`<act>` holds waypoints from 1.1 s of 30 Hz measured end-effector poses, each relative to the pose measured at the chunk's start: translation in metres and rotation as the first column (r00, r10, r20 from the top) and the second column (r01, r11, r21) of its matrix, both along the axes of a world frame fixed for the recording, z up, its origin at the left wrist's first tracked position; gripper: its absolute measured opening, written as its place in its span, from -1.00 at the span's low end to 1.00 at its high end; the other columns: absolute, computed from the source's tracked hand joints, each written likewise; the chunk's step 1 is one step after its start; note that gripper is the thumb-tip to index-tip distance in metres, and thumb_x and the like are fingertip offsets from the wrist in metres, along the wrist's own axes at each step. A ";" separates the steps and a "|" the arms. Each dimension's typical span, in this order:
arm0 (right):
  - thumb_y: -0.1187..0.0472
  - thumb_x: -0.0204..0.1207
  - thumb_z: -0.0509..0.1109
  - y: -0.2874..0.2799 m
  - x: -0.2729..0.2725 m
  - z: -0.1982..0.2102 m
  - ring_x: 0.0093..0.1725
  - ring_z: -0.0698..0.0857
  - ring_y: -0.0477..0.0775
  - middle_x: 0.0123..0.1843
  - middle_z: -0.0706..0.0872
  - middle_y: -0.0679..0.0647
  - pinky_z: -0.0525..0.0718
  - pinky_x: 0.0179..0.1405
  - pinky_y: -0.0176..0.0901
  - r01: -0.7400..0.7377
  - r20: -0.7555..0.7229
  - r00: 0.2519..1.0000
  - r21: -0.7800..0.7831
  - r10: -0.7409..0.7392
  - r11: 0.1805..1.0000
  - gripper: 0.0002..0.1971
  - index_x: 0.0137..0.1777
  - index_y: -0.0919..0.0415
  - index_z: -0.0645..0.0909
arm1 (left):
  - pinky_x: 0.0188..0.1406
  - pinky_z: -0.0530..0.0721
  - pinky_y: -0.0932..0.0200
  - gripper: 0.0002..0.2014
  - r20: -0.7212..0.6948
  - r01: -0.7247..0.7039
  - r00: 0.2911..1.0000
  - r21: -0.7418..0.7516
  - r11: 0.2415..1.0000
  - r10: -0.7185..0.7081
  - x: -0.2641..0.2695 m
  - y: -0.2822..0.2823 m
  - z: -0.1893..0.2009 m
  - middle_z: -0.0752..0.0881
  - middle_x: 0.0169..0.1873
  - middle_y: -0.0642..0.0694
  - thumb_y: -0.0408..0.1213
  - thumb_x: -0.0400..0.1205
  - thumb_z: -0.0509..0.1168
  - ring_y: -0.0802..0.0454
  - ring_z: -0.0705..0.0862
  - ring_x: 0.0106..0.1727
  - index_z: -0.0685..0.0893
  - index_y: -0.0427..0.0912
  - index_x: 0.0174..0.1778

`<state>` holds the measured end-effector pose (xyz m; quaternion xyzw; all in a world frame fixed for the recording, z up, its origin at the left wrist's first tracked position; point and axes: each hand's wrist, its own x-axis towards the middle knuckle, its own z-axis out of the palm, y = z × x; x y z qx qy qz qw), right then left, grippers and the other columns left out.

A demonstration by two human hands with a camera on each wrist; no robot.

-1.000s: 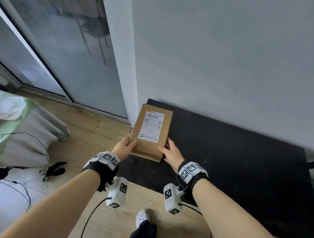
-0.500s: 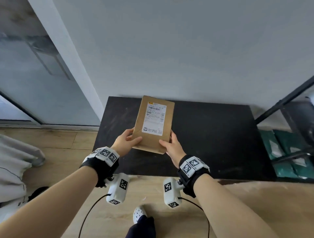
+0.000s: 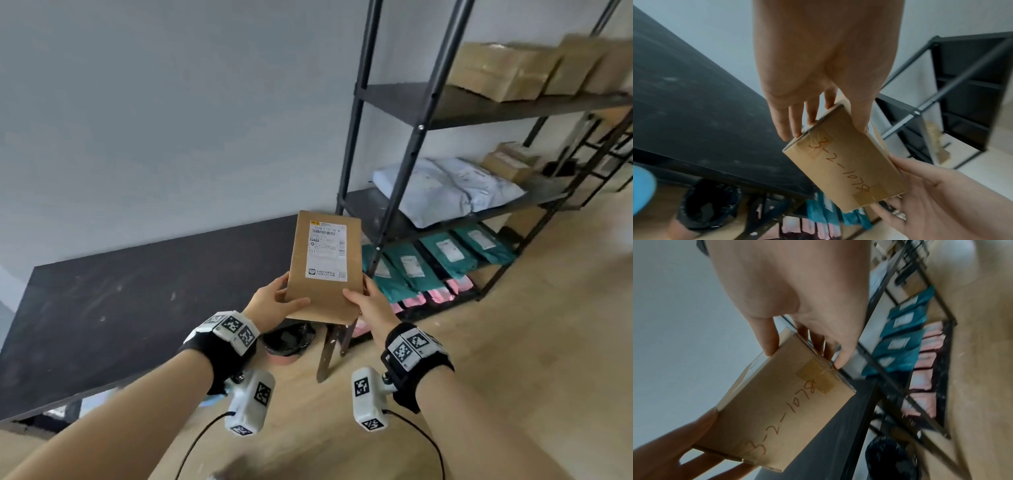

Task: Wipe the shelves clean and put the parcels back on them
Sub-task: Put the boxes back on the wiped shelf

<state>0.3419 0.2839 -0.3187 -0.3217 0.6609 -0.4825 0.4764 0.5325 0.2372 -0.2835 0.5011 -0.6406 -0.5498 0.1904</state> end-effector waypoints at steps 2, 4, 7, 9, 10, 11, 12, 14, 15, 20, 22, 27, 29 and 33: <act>0.28 0.61 0.34 0.029 -0.044 0.020 0.21 0.66 0.02 0.21 0.70 -0.03 0.62 0.24 -0.05 0.045 -0.001 0.999 -0.023 -0.045 0.999 -0.60 0.41 -0.01 0.46 | 0.28 0.58 0.06 -0.41 -0.010 0.086 0.996 -0.049 0.995 -0.087 -0.046 0.018 0.014 0.71 0.12 0.08 -0.23 0.59 0.39 0.06 0.60 0.26 0.36 0.08 0.53; 0.26 0.62 0.34 0.054 -0.085 0.040 0.21 0.66 0.02 0.24 0.70 -0.01 0.61 0.28 0.00 0.095 -0.011 0.995 -0.047 -0.096 0.994 -0.65 0.35 -0.04 0.47 | 0.26 0.59 0.07 -0.38 -0.022 0.133 0.991 -0.090 0.987 -0.135 -0.090 0.031 0.030 0.71 0.17 0.03 -0.21 0.59 0.39 -0.01 0.63 0.28 0.33 0.05 0.57; 0.25 0.62 0.34 0.080 -0.140 0.072 0.06 0.67 -0.12 0.16 0.70 -0.05 0.63 0.00 -0.19 0.187 -0.030 0.981 -0.096 -0.191 0.978 -0.70 0.30 -0.03 0.45 | 0.34 0.57 -0.01 -0.36 -0.029 0.197 0.979 -0.153 0.968 -0.204 -0.150 0.043 0.056 0.68 0.25 -0.05 -0.15 0.59 0.38 -0.06 0.64 0.28 0.30 0.04 0.59; 0.24 0.62 0.34 0.089 -0.173 0.096 0.00 0.65 -0.14 0.16 0.68 -0.01 0.58 -0.13 -0.28 0.241 -0.045 0.968 -0.138 -0.249 0.961 -0.69 0.32 0.03 0.44 | 0.34 0.55 -0.04 -0.41 -0.061 0.228 0.968 -0.180 0.957 -0.243 -0.186 0.045 0.076 0.68 0.24 -0.04 -0.11 0.61 0.35 -0.02 0.63 0.27 0.33 0.07 0.56; 0.22 0.62 0.34 0.091 -0.189 0.108 0.00 0.65 -0.13 0.18 0.67 0.02 0.58 -0.12 -0.26 0.257 -0.054 0.962 -0.158 -0.269 0.953 -0.68 0.34 0.05 0.44 | 0.32 0.57 -0.01 -0.43 -0.081 0.233 0.965 -0.188 0.954 -0.251 -0.202 0.045 0.087 0.68 0.24 -0.02 -0.10 0.61 0.33 -0.03 0.63 0.27 0.35 0.07 0.55; 0.20 0.62 0.35 0.091 -0.205 0.121 0.01 0.65 -0.10 0.21 0.66 0.04 0.59 -0.07 -0.22 0.268 -0.063 0.957 -0.178 -0.282 0.947 -0.66 0.37 0.07 0.43 | 0.29 0.60 0.02 -0.44 -0.100 0.233 0.961 -0.199 0.952 -0.256 -0.218 0.043 0.097 0.68 0.23 -0.02 -0.09 0.62 0.33 -0.07 0.64 0.29 0.37 0.06 0.54; 0.18 0.62 0.35 0.089 -0.219 0.133 0.02 0.65 -0.08 0.25 0.65 0.05 0.59 -0.03 -0.17 0.271 -0.072 0.954 -0.194 -0.290 0.943 -0.61 0.42 0.09 0.42 | 0.28 0.62 0.04 -0.44 -0.114 0.231 0.959 -0.209 0.950 -0.258 -0.233 0.039 0.107 0.68 0.24 -0.04 -0.07 0.61 0.34 -0.11 0.65 0.29 0.38 0.05 0.54; 0.15 0.62 0.35 0.080 -0.247 0.155 0.05 0.65 -0.07 0.31 0.63 0.06 0.59 -0.06 -0.17 0.279 -0.075 0.950 -0.226 -0.302 0.933 -0.56 0.48 0.11 0.39 | 0.30 0.59 -0.02 -0.39 -0.145 0.212 0.958 -0.227 0.951 -0.248 -0.261 0.029 0.127 0.67 0.29 -0.16 -0.04 0.60 0.35 -0.20 0.62 0.31 0.35 0.03 0.58; 0.15 0.62 0.35 0.073 -0.260 0.166 0.05 0.65 -0.08 0.30 0.63 0.05 0.59 -0.10 -0.18 0.283 -0.067 0.949 -0.244 -0.308 0.927 -0.56 0.48 0.10 0.39 | 0.30 0.58 -0.01 -0.38 -0.160 0.202 0.956 -0.241 0.949 -0.244 -0.274 0.024 0.138 0.66 0.30 -0.17 -0.04 0.60 0.35 -0.20 0.62 0.31 0.34 0.03 0.58; 0.15 0.64 0.32 0.027 -0.317 0.220 -0.02 0.63 -0.12 0.01 0.66 -0.11 0.63 -0.02 -0.08 0.262 -0.062 0.953 -0.318 -0.295 0.911 -0.63 0.42 0.09 0.41 | -0.18 0.66 0.28 -0.39 -0.184 0.120 0.965 -0.334 0.935 -0.190 -0.331 -0.014 0.187 0.66 0.20 -0.03 0.01 0.60 0.32 0.06 0.64 0.05 0.34 0.05 0.58; 0.15 0.63 0.33 0.003 -0.336 0.237 -0.04 0.64 -0.11 0.00 0.66 -0.07 0.62 -0.13 -0.14 0.238 -0.068 0.959 -0.336 -0.275 0.911 -0.62 0.43 0.12 0.41 | -0.28 0.63 0.29 -0.43 -0.187 0.084 0.970 -0.349 0.933 -0.158 -0.348 -0.033 0.204 0.62 0.12 0.01 0.03 0.60 0.31 0.03 0.62 0.05 0.39 0.04 0.54; 0.08 0.61 0.35 -0.061 -0.379 0.262 0.11 0.67 0.00 0.10 0.68 0.00 0.66 0.23 0.07 0.166 0.023 0.986 -0.335 -0.168 0.927 -0.63 0.39 0.06 0.45 | -0.04 0.72 0.04 -0.51 -0.192 -0.031 0.980 -0.366 0.930 -0.043 -0.386 -0.085 0.237 0.65 0.09 -0.05 0.03 0.59 0.33 -0.10 0.67 0.16 0.52 0.00 0.44; 0.05 0.60 0.36 -0.085 -0.394 0.265 0.16 0.65 0.01 0.12 0.69 -0.01 0.59 0.36 0.18 0.141 0.043 0.990 -0.335 -0.134 0.932 -0.66 0.35 0.01 0.48 | 0.08 0.73 -0.01 -0.47 -0.225 -0.095 0.974 -0.349 0.932 0.015 -0.401 -0.106 0.241 0.68 0.14 -0.09 0.02 0.57 0.36 -0.13 0.69 0.15 0.51 -0.03 0.46; 0.02 0.61 0.33 -0.127 -0.411 0.265 0.16 0.62 -0.04 0.22 0.65 -0.06 0.57 0.27 0.05 0.062 0.006 0.998 -0.308 -0.064 0.949 -0.66 0.36 -0.07 0.44 | 0.11 0.73 -0.15 -0.48 -0.277 -0.218 0.953 -0.336 0.916 0.125 -0.423 -0.136 0.238 0.66 0.23 -0.11 0.04 0.57 0.34 -0.13 0.68 0.17 0.54 -0.07 0.43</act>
